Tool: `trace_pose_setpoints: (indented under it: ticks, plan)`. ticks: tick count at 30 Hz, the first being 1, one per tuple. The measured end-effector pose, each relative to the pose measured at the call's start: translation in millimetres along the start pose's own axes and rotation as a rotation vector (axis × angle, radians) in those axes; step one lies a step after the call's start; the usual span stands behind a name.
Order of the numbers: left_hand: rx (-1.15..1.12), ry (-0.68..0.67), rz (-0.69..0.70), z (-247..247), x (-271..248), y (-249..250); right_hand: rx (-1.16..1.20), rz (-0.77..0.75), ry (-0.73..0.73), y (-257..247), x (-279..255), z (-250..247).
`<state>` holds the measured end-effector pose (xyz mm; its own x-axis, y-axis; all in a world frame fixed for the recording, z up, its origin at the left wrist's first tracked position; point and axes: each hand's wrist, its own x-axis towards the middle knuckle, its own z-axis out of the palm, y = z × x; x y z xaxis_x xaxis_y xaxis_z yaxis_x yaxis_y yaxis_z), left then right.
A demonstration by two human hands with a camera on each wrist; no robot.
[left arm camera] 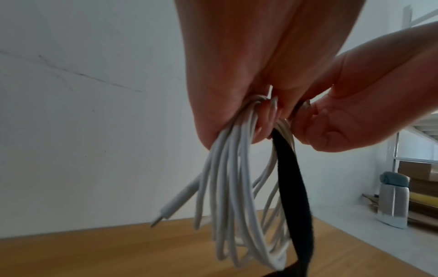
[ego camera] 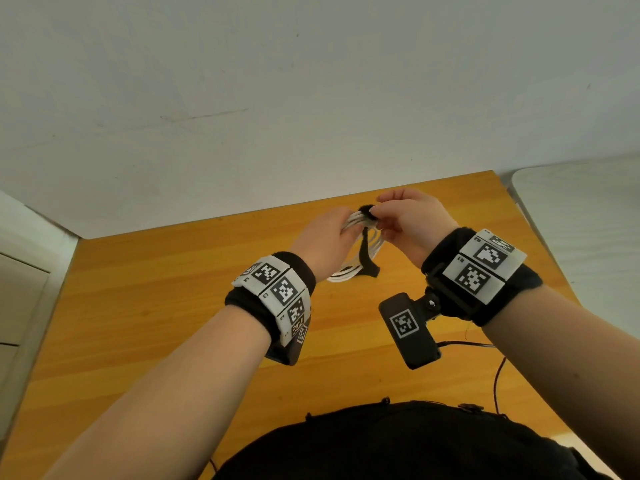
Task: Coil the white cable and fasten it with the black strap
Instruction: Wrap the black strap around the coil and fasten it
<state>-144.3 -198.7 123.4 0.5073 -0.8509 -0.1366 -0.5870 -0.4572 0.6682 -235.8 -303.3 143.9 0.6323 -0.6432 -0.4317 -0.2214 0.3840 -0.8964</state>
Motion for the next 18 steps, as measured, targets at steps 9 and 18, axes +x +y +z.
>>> trace_pose_setpoints:
  ticks: [9,18]
  plan:
    - [-0.318,0.015,-0.115,1,5,6,-0.040,0.025,0.063,7,0,2]
    - [-0.492,0.153,-0.204,-6,3,0,-0.219,-0.111,0.026,13,-2,3]
